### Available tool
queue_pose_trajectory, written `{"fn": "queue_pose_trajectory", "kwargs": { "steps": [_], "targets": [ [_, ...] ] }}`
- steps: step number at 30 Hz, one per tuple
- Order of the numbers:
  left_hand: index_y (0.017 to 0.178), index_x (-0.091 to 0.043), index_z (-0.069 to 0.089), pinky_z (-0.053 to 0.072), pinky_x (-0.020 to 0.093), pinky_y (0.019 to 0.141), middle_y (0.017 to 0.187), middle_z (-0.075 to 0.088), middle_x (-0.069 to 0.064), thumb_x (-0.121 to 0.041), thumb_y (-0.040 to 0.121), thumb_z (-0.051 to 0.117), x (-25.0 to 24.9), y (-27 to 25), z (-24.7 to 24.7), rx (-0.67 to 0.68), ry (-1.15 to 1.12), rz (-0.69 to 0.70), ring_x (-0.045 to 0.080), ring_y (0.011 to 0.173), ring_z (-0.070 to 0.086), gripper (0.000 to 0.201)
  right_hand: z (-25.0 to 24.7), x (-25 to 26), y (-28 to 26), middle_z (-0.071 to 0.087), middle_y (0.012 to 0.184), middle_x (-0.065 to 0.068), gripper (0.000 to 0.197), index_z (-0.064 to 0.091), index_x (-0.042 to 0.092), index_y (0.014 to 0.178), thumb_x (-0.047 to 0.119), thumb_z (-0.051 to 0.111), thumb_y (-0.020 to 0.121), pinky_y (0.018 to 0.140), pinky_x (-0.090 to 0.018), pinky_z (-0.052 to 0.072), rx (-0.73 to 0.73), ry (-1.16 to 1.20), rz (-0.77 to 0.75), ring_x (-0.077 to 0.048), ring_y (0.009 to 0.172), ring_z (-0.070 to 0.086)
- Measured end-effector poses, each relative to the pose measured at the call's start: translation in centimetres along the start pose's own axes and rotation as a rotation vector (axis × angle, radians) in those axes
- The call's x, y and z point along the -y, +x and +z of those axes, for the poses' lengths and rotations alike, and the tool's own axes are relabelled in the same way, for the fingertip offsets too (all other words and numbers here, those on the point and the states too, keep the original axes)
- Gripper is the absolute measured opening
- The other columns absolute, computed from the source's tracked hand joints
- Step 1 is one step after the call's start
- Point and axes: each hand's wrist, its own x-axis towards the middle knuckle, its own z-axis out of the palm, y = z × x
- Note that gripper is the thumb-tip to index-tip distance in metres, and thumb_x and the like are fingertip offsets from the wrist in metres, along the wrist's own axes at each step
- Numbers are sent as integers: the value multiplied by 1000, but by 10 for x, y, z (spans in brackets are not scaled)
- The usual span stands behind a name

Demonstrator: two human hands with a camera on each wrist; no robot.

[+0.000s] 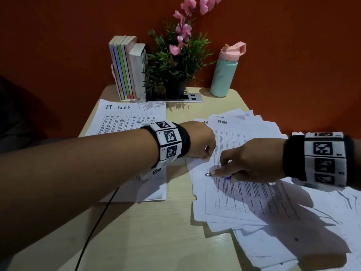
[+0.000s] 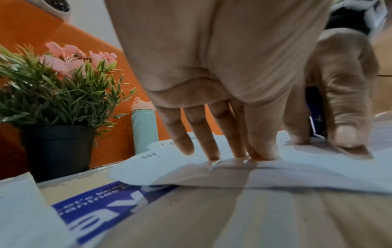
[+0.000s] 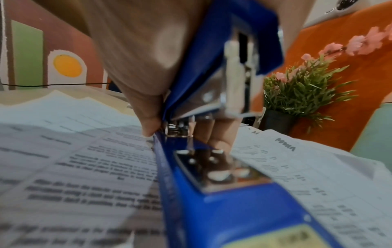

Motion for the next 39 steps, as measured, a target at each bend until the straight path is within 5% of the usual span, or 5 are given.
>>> {"fn": "queue_pose_trajectory", "kwargs": {
  "steps": [8,17,24,32,39],
  "targets": [
    [88,-33,77,46,23,74,92,72,-20,-39,81,76,-1,3,-1,-25,-18,-34,4,86,63,10,-3,-10,-3,47,126,16,43,36,50,144,42,42,103,76,-27,43,73,-39,43,-13,97,56],
    [72,-34,65,51,27,77,93,71,-16,-40,82,74,-6,4,-1,21,7,-47,9,88,64,15,-1,-22,6,44,132,15,45,30,51,147,39,38,104,71,-22,28,95,-132,-61,-4,80,31],
    [88,-32,75,53,30,80,96,70,-15,-40,82,73,-5,5,0,26,9,-34,12,91,64,10,8,-17,10,54,112,12,46,50,43,138,35,59,94,51,-23,37,-14,-74,-111,-13,62,55],
    [93,-29,75,48,26,79,106,71,-17,-35,88,67,-3,-9,-1,10,-44,-11,7,96,62,11,-4,-20,3,53,124,12,42,41,51,142,39,45,102,69,-22,33,62,-15,-8,-12,82,54],
    [67,-30,62,53,32,80,104,73,-10,-31,84,73,-20,-27,16,62,-172,-64,12,92,65,19,-4,-20,5,49,127,17,43,37,52,143,39,43,102,72,-18,29,112,-43,9,-3,72,36]
  ]
}}
